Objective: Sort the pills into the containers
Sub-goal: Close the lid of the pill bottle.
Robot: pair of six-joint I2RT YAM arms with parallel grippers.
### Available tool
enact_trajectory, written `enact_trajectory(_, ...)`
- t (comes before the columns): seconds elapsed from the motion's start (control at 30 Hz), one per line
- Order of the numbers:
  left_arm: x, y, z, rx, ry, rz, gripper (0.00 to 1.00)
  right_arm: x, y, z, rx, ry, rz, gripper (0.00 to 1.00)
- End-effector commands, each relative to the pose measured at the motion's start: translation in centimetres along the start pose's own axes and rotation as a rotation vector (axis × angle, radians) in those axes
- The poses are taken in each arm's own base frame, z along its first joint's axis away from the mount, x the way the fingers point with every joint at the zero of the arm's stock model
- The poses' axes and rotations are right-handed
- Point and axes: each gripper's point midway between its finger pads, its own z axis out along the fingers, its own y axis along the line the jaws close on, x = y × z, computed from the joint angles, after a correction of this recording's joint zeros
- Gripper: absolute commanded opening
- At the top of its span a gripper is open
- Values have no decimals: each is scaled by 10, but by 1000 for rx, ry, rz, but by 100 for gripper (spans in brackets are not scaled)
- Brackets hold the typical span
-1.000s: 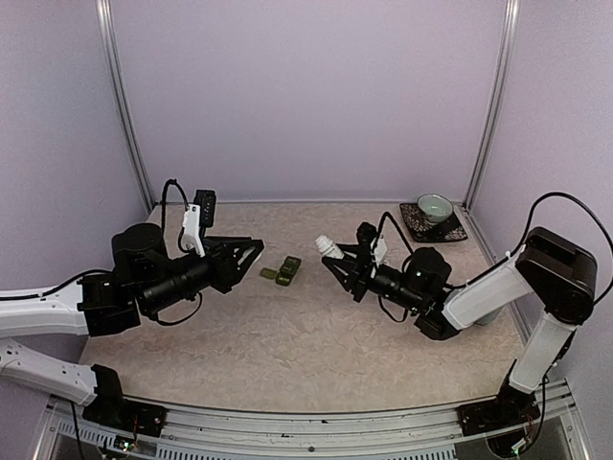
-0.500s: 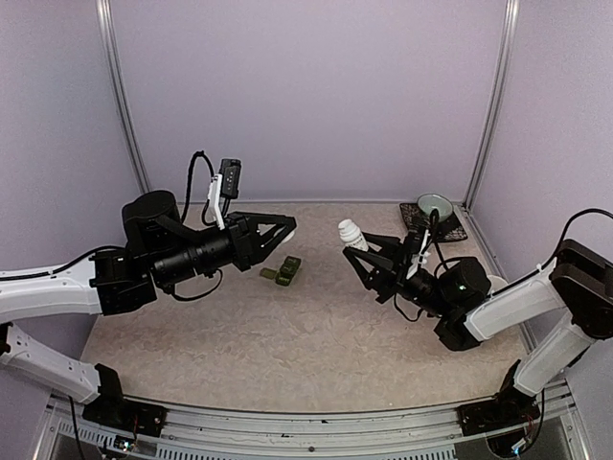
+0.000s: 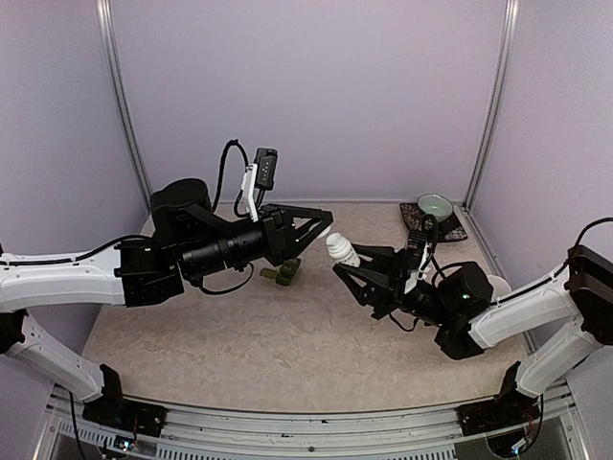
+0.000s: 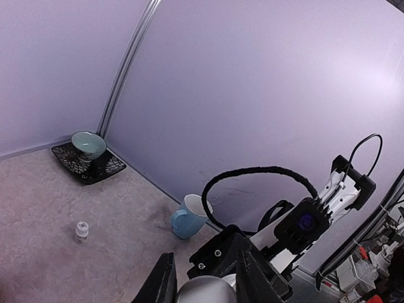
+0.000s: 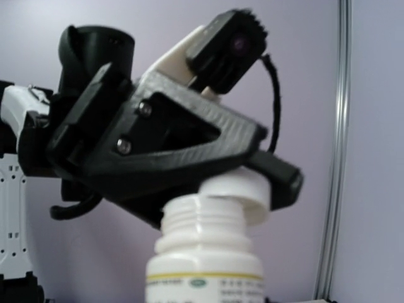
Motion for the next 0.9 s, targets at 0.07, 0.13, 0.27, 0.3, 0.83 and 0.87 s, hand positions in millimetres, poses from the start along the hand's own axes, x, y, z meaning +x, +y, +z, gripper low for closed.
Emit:
enact_trajectory(0.07, -14, -25, 7, 76, -40, 3, 18, -6, 1, 8, 5, -3, -21, 2)
enact_trajectory(0.13, -13, -28, 8, 82, -37, 2, 18, -6, 0, 9, 12, -2, -21, 2)
enact_trajectory(0.27, -9, -30, 11, 84, -29, 1, 18, -6, -4, 10, 27, 5, -24, 2)
enact_trajectory(0.3, -7, -29, 11, 81, -27, 1, 18, -6, -3, 10, 26, 5, -25, 2)
enact_trajectory(0.83, -3, -13, 5, -15, -35, 45, 18, -15, -4, 9, 38, 9, -41, 2)
enact_trajectory(0.87, -1, -13, 5, -15, -29, 45, 18, -16, -4, 9, 38, 8, -44, 2)
